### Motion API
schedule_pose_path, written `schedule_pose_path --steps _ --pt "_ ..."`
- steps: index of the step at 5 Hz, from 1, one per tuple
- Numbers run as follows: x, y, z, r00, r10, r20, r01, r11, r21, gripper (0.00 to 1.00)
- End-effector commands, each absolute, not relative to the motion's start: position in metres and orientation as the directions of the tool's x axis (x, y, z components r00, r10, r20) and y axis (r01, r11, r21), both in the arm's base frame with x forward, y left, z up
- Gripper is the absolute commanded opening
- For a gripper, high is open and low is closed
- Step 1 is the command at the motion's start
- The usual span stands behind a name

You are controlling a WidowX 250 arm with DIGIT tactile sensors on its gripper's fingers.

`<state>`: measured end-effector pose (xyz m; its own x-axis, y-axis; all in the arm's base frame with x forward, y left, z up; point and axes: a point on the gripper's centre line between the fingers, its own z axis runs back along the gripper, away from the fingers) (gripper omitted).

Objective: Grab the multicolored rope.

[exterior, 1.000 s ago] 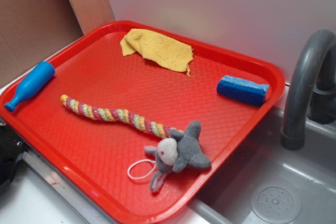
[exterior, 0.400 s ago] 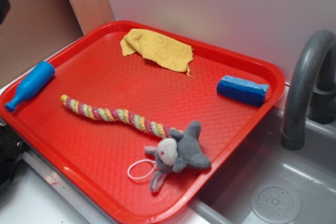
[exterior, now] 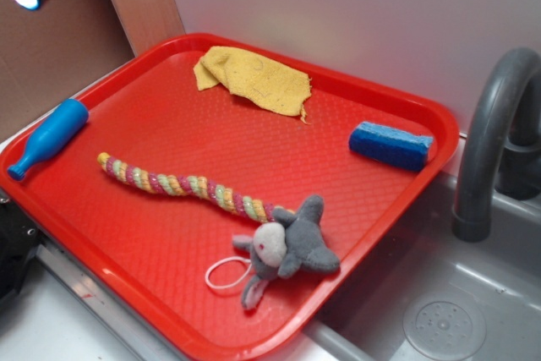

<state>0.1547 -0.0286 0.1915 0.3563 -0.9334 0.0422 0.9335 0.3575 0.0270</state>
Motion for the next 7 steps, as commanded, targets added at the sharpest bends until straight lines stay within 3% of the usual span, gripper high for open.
schedule_pose_path --steps 1,2,3,4,7 --pt "0.167 -0.070 0.141 0.254 -0.966 0.053 0.965 0.257 0.045 1.00" --pt "0.161 -0.082 0.113 0.230 -0.973 0.005 0.973 0.230 -0.003 1.00" --pt "0.162 -0.085 0.072 0.449 -0.891 -0.068 0.893 0.450 -0.009 1.00" --pt "0.172 -0.080 0.061 0.603 -0.794 -0.080 0.797 0.603 0.020 1.00" --pt "0.201 -0.069 0.049 0.641 -0.764 -0.074 0.767 0.637 0.070 1.00"
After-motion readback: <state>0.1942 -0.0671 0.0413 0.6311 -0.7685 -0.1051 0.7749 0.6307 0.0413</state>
